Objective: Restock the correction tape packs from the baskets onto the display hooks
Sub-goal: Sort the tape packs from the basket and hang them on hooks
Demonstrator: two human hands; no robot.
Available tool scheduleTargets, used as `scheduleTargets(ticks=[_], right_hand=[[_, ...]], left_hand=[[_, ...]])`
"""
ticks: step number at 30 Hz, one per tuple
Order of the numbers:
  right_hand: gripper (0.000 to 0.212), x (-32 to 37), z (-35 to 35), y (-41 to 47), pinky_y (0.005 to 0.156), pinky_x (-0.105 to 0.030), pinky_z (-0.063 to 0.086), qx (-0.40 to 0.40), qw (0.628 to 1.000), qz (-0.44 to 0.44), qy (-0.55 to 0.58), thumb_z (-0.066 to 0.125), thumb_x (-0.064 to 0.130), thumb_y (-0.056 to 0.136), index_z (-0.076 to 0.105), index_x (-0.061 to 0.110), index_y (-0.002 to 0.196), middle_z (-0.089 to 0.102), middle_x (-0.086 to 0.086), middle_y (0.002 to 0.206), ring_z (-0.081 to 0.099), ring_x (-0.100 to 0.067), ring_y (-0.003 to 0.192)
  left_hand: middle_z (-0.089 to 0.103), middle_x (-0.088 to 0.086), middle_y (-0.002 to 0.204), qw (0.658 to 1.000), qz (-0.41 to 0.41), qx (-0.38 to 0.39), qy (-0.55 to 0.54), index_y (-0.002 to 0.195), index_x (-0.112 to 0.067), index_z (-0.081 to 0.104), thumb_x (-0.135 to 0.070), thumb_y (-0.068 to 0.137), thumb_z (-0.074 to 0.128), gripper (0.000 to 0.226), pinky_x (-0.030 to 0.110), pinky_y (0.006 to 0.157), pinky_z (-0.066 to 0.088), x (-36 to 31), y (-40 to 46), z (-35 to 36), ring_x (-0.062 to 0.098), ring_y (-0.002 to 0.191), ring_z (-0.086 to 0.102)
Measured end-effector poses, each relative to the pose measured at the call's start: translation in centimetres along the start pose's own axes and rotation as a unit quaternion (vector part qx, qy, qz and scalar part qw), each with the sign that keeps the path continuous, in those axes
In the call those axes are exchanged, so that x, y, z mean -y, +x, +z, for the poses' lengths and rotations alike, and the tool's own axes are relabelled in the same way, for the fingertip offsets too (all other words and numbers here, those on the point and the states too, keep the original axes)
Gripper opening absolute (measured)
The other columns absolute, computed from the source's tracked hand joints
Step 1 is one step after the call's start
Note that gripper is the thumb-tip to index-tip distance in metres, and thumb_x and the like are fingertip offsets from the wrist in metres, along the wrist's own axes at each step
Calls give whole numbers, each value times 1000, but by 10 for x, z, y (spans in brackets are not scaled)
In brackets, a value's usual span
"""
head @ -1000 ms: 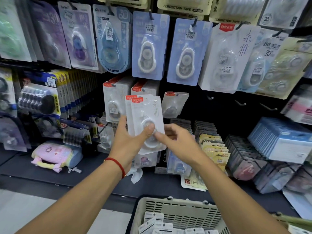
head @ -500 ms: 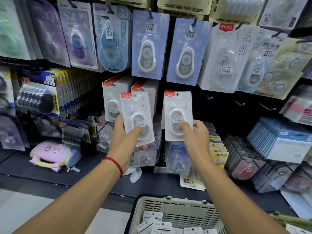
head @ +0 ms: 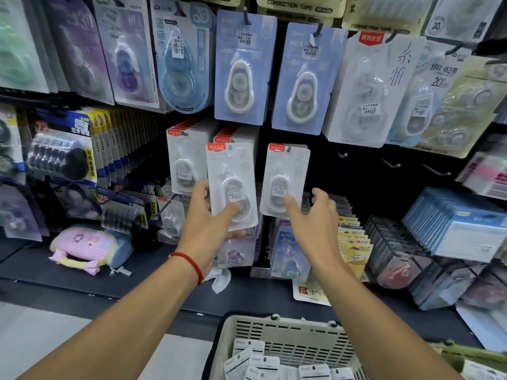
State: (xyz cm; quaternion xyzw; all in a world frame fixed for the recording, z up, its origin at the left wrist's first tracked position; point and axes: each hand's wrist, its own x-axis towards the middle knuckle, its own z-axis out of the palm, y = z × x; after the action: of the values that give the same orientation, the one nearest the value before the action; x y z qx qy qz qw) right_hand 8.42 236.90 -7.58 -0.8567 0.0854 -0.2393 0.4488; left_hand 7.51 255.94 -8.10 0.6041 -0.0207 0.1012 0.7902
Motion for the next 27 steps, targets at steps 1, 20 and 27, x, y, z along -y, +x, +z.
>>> scheduleTargets(ticks=[1,20,27], right_hand=[[59,0,-1,-1,104,-42,50,1,1000,-21,-13,63,52,99,49,21,146,56,2,139,56,-18,127],[20,3,-2,8,83,-37,61,35,968,-10,247,72,28,97,71,21,115,81,5,101,77,-13,94],[34,-6,0,15,83,-37,56,36,996,-80,33,65,45,101,66,26,129,75,11,108,69,-4,98]], left_hand=[[76,-5,110,1000,-1,12,2,123,-35,56,-3,96,71,44,47,69,66,1,0,1,21,98,77],[68,3,127,993,11,108,42,136,-26,59,13,94,60,58,36,83,65,12,-4,31,16,99,74],[61,-12,138,950,106,97,278,145,-29,55,-2,91,64,60,23,106,45,21,3,22,6,126,57]])
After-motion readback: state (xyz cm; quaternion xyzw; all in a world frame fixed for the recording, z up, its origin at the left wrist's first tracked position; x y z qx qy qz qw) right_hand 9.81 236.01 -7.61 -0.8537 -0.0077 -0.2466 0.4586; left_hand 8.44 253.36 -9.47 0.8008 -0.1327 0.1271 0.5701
